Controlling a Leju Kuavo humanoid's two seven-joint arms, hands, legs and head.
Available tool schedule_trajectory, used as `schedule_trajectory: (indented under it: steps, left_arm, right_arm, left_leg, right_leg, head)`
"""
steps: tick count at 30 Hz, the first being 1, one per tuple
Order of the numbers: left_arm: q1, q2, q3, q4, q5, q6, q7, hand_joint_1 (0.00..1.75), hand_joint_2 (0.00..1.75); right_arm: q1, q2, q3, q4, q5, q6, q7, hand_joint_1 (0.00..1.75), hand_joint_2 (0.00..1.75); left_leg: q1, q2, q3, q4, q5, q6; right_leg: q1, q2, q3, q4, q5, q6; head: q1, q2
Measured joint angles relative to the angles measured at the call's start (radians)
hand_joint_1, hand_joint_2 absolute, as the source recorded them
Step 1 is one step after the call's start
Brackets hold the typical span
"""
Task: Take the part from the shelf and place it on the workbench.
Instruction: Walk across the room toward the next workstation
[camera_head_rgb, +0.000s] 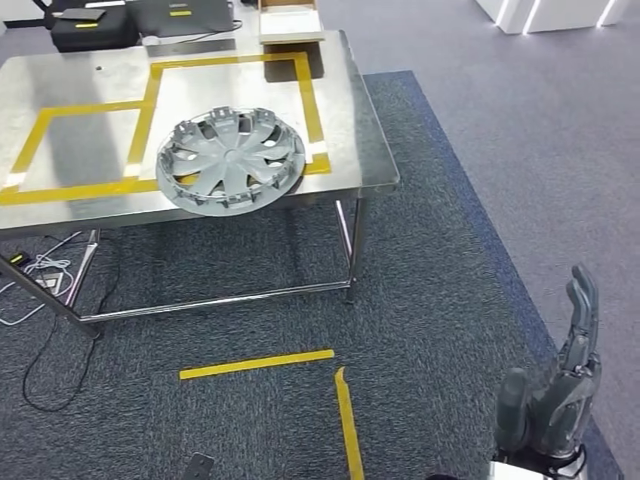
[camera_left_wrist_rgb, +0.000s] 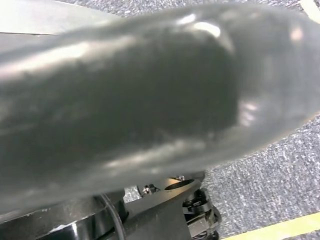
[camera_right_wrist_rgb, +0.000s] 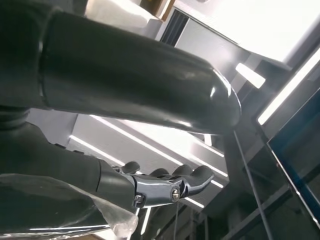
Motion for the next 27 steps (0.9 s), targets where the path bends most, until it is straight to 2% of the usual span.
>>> schedule_trajectory:
  steps: [1, 3, 5, 6, 7, 8, 9, 10, 12, 13, 14, 16, 17, 18, 20, 21, 22, 23, 24, 26, 27]
  left_arm:
    - [-0.001, 0.0, 0.0, 0.0, 0.0, 0.0, 0.0, 0.0, 0.0]
    - [-0.002, 0.001, 0.0, 0.0, 0.0, 0.0, 0.0, 0.0, 0.0]
    - [0.0, 0.001, 0.0, 0.0, 0.0, 0.001, 0.0, 0.0, 0.0]
    - [0.003, 0.001, 0.0, 0.0, 0.0, 0.002, 0.0, 0.0, 0.0]
    - [0.004, 0.002, 0.0, 0.0, 0.0, 0.002, 0.0, 0.0, 0.0]
    - [0.006, 0.002, 0.0, 0.0, 0.0, 0.003, 0.0, 0.0, 0.0]
    - [0.006, 0.002, 0.0, 0.0, 0.0, 0.003, 0.0, 0.0, 0.0]
    - [0.006, 0.002, 0.0, 0.0, 0.0, 0.003, 0.0, 0.0, 0.0]
    - [0.006, 0.004, 0.001, 0.0, 0.001, 0.004, 0.0, 0.0, 0.0]
    - [0.006, 0.004, 0.002, 0.0, 0.001, 0.004, 0.0, 0.0, 0.0]
    - [0.006, 0.005, 0.002, 0.0, 0.001, 0.005, 0.0, 0.0, 0.0]
    - [0.006, 0.005, 0.003, 0.0, 0.002, 0.006, 0.0, 0.0, 0.0]
    - [0.006, 0.004, 0.003, 0.0, 0.003, 0.007, 0.0, 0.0, 0.0]
    - [0.006, 0.004, 0.003, 0.0, 0.003, 0.007, 0.0, 0.0, 0.0]
    - [0.007, 0.004, 0.004, 0.0, 0.003, 0.008, 0.001, 0.0, 0.0]
    - [0.009, 0.004, 0.005, 0.0, 0.003, 0.008, 0.002, 0.0, 0.0]
    - [0.011, 0.005, 0.006, 0.0, 0.003, 0.009, 0.002, 0.0, 0.0]
    - [0.012, 0.005, 0.007, 0.0, 0.003, 0.009, 0.003, 0.0, 0.0]
    - [0.012, 0.005, 0.008, 0.0, 0.003, 0.01, 0.003, 0.0, 0.0]
    - [0.01, 0.004, 0.011, 0.0, 0.003, 0.01, 0.003, 0.0, 0.0]
    - [0.009, 0.005, 0.012, 0.0, 0.003, 0.011, 0.003, 0.0, 0.0]
  right_arm:
    - [0.002, 0.001, 0.0, -0.001, 0.0, 0.0, -0.003, 0.0, 0.0]
    - [0.002, 0.002, 0.0, -0.004, -0.001, -0.001, -0.008, 0.0, 0.0]
    - [0.002, 0.004, 0.0, -0.006, -0.001, -0.001, -0.012, 0.0, 0.0]
    - [0.003, 0.004, 0.001, -0.006, -0.002, -0.002, -0.014, 0.0, 0.0]
    - [0.005, 0.005, 0.001, -0.007, -0.002, -0.003, -0.016, 0.0, 0.0]
    - [0.009, 0.005, 0.001, -0.008, -0.002, -0.005, -0.019, 0.0, 0.0]
    - [0.013, 0.005, 0.001, -0.01, -0.003, -0.007, -0.022, 0.0, 0.0]
    - [0.016, 0.005, 0.002, -0.012, -0.003, -0.008, -0.025, 0.0, 0.0]
    - [0.021, 0.006, 0.002, -0.018, -0.003, -0.011, -0.029, 0.0, 0.0]
    - [0.024, 0.006, 0.002, -0.021, -0.003, -0.012, -0.031, 0.0, 0.0]
    - [0.028, 0.006, 0.002, -0.023, -0.003, -0.012, -0.032, 0.0, 0.0]
    - [0.04, 0.006, 0.002, -0.029, -0.004, -0.013, -0.034, 0.0, 0.0]
    - [0.047, 0.006, 0.003, -0.033, -0.004, -0.013, -0.036, 0.0, 0.0]
    - [0.052, 0.006, 0.003, -0.037, -0.006, -0.014, -0.039, 0.0, 0.0]
    - [0.059, 0.006, 0.003, -0.042, -0.009, -0.014, -0.045, 0.0, 0.0]
    - [0.064, 0.006, 0.003, -0.042, -0.012, -0.014, -0.047, 0.0, 0.0]
    - [0.071, 0.007, 0.003, -0.042, -0.013, -0.014, -0.05, 0.0, 0.0]
    - [0.078, 0.008, 0.003, -0.043, -0.015, -0.014, -0.053, 0.0, 0.0]
    - [0.083, 0.008, 0.002, -0.044, -0.016, -0.014, -0.055, 0.0, 0.0]
    - [0.088, 0.009, 0.002, -0.049, -0.018, -0.014, -0.059, 0.0, 0.0]
    - [0.089, 0.01, 0.002, -0.052, -0.018, -0.014, -0.06, 0.0, 0.0]
  left_leg:
    - [0.001, -0.002, -0.002, 0.004, -0.003, -0.006]
    - [0.006, -0.038, -0.016, 0.045, -0.037, -0.019]
    - [0.011, -0.078, -0.062, 0.16, -0.106, -0.027]
    - [0.012, -0.084, -0.088, 0.226, -0.135, -0.029]
    - [0.012, -0.086, -0.105, 0.271, -0.149, -0.029]
    - [0.012, -0.086, -0.107, 0.282, -0.143, -0.027]
    - [0.012, -0.09, -0.09, 0.25, -0.116, -0.024]
    - [0.012, -0.1, -0.059, 0.188, -0.08, -0.019]
    - [0.014, -0.146, 0.003, 0.057, -0.03, -0.009]
    - [0.014, -0.165, 0.019, 0.02, -0.022, -0.005]
    - [0.013, -0.175, 0.023, 0.005, -0.023, -0.003]
    - [0.013, -0.157, 0.022, -0.004, -0.016, 0.004]
    - [0.015, -0.146, 0.022, -0.009, -0.012, 0.008]
    - [0.018, -0.133, 0.022, -0.015, -0.007, 0.013]
    - [0.019, -0.108, 0.019, -0.019, -0.002, 0.019]
    - [0.019, -0.094, 0.017, -0.019, -0.002, 0.019]
    - [0.018, -0.081, 0.015, -0.018, -0.002, 0.019]
    - [0.018, -0.068, 0.013, -0.017, -0.002, 0.019]
    - [0.018, -0.057, 0.013, -0.017, -0.002, 0.018]
    - [0.018, -0.038, 0.014, -0.014, -0.004, 0.015]
    - [0.015, -0.03, 0.014, -0.012, -0.006, 0.01]
  right_leg:
    - [-0.001, 0.009, -0.004, 0.0, 0.005, -0.007]
    - [-0.005, 0.025, -0.008, -0.002, 0.013, -0.019]
    - [-0.006, 0.042, -0.014, -0.003, 0.018, -0.027]
    - [-0.005, 0.052, -0.017, -0.002, 0.021, -0.029]
    - [-0.004, 0.063, -0.02, -0.001, 0.023, -0.03]
    - [-0.003, 0.074, -0.023, 0.0, 0.025, -0.031]
    - [-0.002, 0.085, -0.025, 0.001, 0.026, -0.03]
    - [-0.002, 0.096, -0.025, 0.002, 0.028, -0.029]
    - [-0.001, 0.116, -0.03, 0.006, 0.031, -0.024]
    - [-0.002, 0.125, -0.036, 0.008, 0.033, -0.02]
    - [-0.004, 0.134, -0.042, 0.009, 0.037, -0.013]
    - [-0.008, 0.148, -0.053, 0.009, 0.043, -0.001]
    - [-0.008, 0.141, -0.061, 0.016, 0.036, 0.004]
    - [-0.007, 0.126, -0.075, 0.04, 0.018, 0.009]
    - [-0.007, 0.084, -0.123, 0.144, -0.045, 0.017]
    - [-0.009, 0.072, -0.152, 0.209, -0.076, 0.021]
    - [-0.011, 0.065, -0.171, 0.257, -0.092, 0.025]
    - [-0.012, 0.06, -0.174, 0.274, -0.092, 0.028]
    - [-0.013, 0.055, -0.157, 0.251, -0.073, 0.03]
    - [-0.013, 0.029, -0.078, 0.117, -0.017, 0.029]
    - [-0.012, 0.015, -0.04, 0.054, 0.001, 0.025]
  head:
    - [0.0, 0.0]
    - [-0.001, 0.0]
    - [-0.003, 0.0]
    - [-0.002, 0.0]
    - [-0.002, 0.0]
    - [-0.002, 0.0]
    - [-0.002, 0.0]
    - [-0.002, 0.0]
    - [-0.002, 0.0]
    - [-0.001, 0.0]
    - [-0.001, 0.0]
    - [-0.002, 0.0]
    - [0.0, 0.0]
    - [0.003, 0.0]
    - [0.008, 0.0]
    - [0.009, 0.0]
    - [0.009, 0.0]
    - [0.009, 0.0]
    - [0.009, 0.0]
    - [0.009, 0.0]
    - [0.009, 0.0]
